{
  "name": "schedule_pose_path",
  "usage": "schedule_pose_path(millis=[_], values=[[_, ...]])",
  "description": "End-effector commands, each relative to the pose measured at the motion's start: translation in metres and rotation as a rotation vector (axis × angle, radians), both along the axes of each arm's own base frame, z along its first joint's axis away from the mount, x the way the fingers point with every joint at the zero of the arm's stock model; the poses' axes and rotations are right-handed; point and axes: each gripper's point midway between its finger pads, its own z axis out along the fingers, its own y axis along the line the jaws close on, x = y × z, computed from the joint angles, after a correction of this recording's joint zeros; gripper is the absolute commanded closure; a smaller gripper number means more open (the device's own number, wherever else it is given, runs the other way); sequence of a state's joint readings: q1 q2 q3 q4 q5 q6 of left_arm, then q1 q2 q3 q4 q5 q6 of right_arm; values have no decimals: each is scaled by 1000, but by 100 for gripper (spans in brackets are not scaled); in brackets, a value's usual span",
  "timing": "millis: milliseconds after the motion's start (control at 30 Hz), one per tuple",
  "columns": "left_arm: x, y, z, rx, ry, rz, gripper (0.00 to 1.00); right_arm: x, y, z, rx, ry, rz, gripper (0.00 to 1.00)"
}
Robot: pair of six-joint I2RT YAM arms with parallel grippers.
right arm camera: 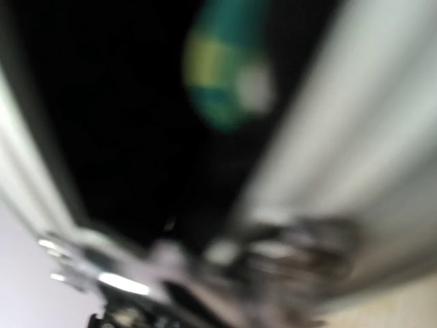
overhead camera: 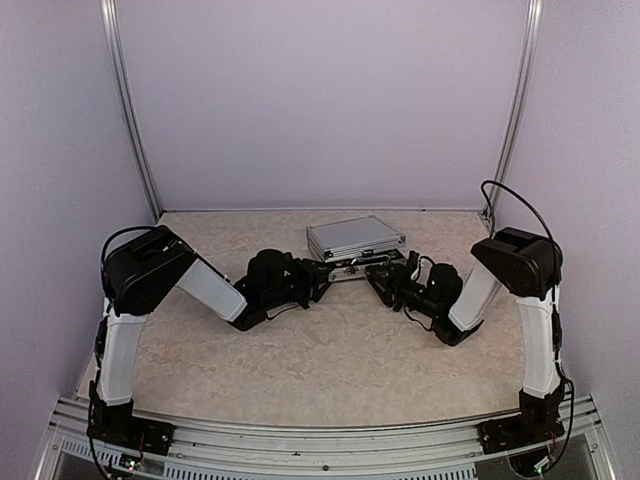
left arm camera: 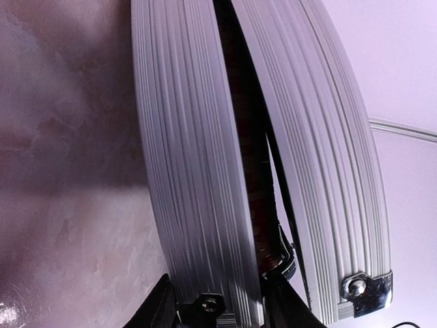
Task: Pack up texas hold em set
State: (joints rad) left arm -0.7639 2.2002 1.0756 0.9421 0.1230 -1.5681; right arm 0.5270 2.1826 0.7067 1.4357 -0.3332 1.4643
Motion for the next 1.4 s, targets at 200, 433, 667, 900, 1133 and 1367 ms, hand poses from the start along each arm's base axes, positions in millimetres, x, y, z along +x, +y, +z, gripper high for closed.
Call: schedule_pose_path(millis=[200, 433, 667, 900, 1133, 1367], values=[[-7, 4, 162, -328, -351, -9, 62, 1, 11, 26, 69, -99, 45, 68], [-7, 4, 162, -330, -351, -6, 62, -2, 8, 25, 79, -109, 36, 71], [-9, 3, 160, -329, -349, -12, 62, -6, 6, 36, 120, -181, 42, 85], [-10, 1, 155, -321, -342, -15, 62, -9, 4, 50, 113, -245, 43, 87], [-11, 0, 150, -313, -334, -17, 62, -11, 2, 67, 110, -307, 45, 87], [-12, 0, 140, -297, -322, -17, 62, -13, 0, 83, 106, -326, 45, 84]])
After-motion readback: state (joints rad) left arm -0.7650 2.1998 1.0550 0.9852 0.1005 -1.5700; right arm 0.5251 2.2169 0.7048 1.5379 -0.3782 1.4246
